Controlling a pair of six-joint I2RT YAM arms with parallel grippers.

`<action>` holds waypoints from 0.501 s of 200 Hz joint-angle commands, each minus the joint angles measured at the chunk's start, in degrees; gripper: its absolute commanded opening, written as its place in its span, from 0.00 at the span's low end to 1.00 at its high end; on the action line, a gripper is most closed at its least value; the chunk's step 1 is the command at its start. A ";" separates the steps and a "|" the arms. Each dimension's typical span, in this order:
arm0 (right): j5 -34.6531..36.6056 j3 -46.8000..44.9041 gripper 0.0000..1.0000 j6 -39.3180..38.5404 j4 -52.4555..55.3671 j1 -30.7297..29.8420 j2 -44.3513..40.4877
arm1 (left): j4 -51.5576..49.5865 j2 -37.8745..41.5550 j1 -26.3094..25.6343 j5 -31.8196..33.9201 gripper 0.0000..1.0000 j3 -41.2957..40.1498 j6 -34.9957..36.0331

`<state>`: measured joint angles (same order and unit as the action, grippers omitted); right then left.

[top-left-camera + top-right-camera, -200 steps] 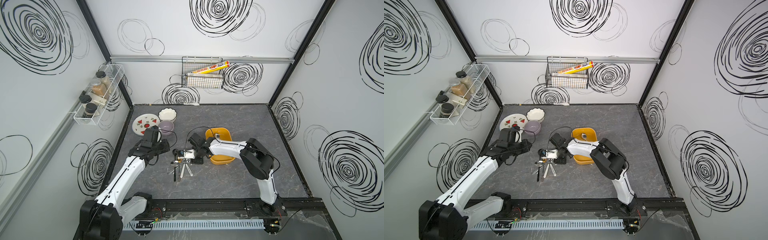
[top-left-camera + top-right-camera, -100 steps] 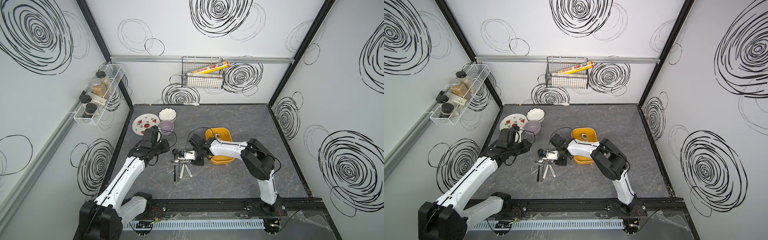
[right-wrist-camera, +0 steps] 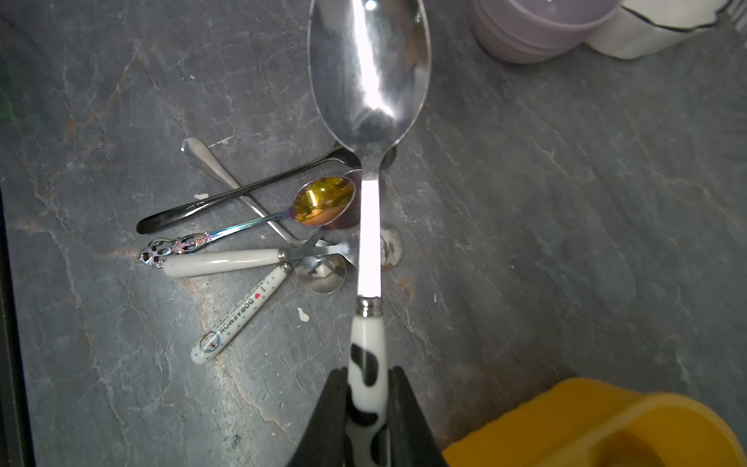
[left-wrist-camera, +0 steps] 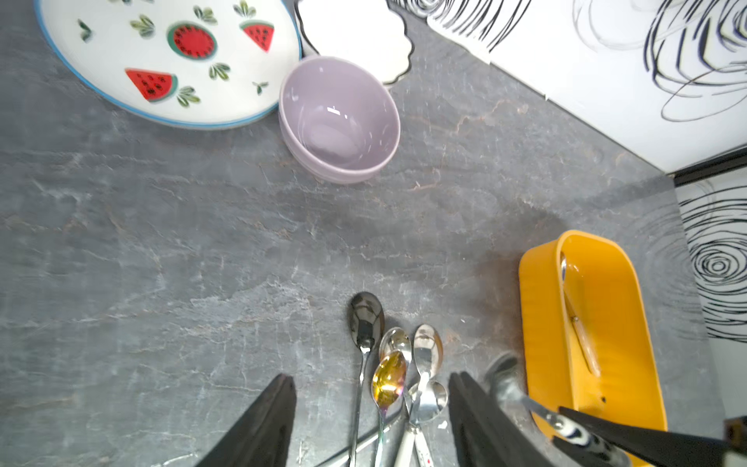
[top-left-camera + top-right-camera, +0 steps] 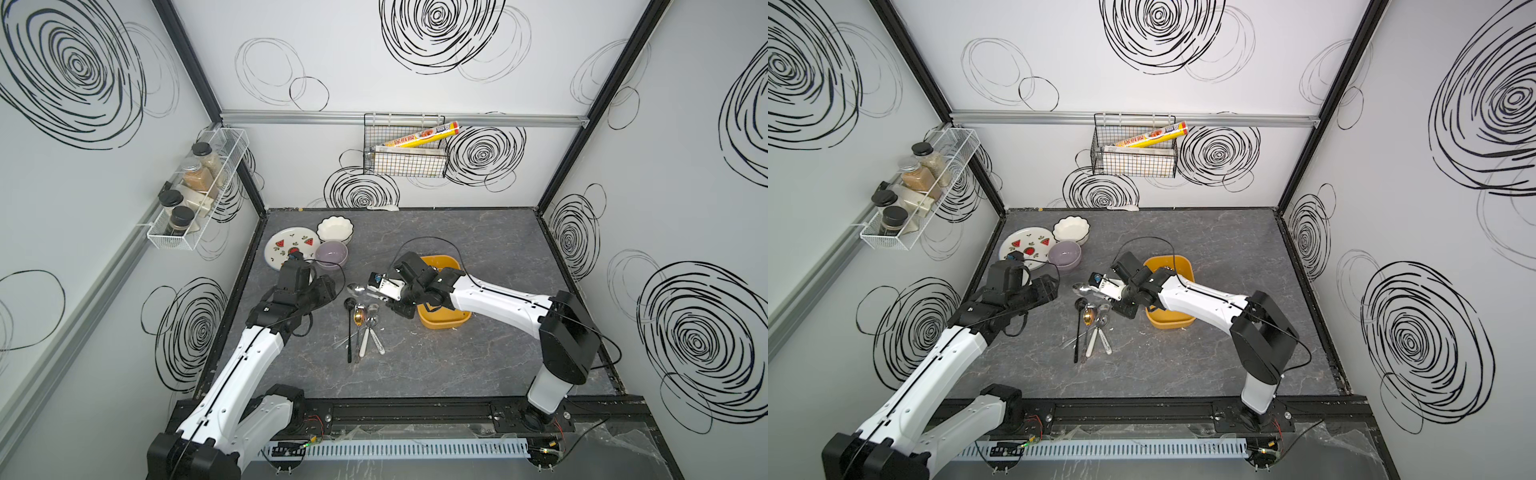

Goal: Put the spoon into the storage box
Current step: Pick up the spoon from the center of the board, then place the spoon in the storage box.

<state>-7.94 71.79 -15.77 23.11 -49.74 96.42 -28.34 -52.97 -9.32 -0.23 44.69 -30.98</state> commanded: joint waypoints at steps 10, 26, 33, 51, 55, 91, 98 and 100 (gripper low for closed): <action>2.87 -4.93 0.07 14.26 -1.60 6.96 -8.25 | 1.09 3.55 -0.09 3.65 0.71 -0.60 0.28; 3.81 -7.78 0.08 19.07 -0.81 10.38 -11.67 | 1.64 4.17 -0.28 3.03 0.71 -0.93 0.72; 4.83 -9.20 0.08 21.27 -0.71 11.72 -12.93 | 1.82 4.16 -0.41 2.37 0.71 -0.92 0.87; 6.55 -11.78 0.08 25.06 0.57 15.17 -14.41 | 1.97 3.51 -0.43 1.06 0.72 -0.92 1.27; 7.02 -12.15 0.08 25.81 0.76 15.78 -14.42 | 1.97 3.33 -0.42 0.86 0.71 -0.94 1.29; 7.01 -11.83 0.07 31.43 3.09 17.51 -9.70 | 2.57 2.80 -0.39 -0.96 0.71 -1.17 1.65; 6.86 -10.91 0.07 32.43 4.17 17.57 -8.06 | 2.67 2.66 -0.43 -1.27 0.71 -1.27 1.71; 6.95 -10.62 0.07 32.81 4.32 17.55 -7.64 | 2.70 2.62 -0.41 -1.40 0.71 -1.27 1.71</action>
<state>-1.37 59.20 10.66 23.86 -32.08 84.73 -28.14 -50.15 -9.47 0.21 44.25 -30.41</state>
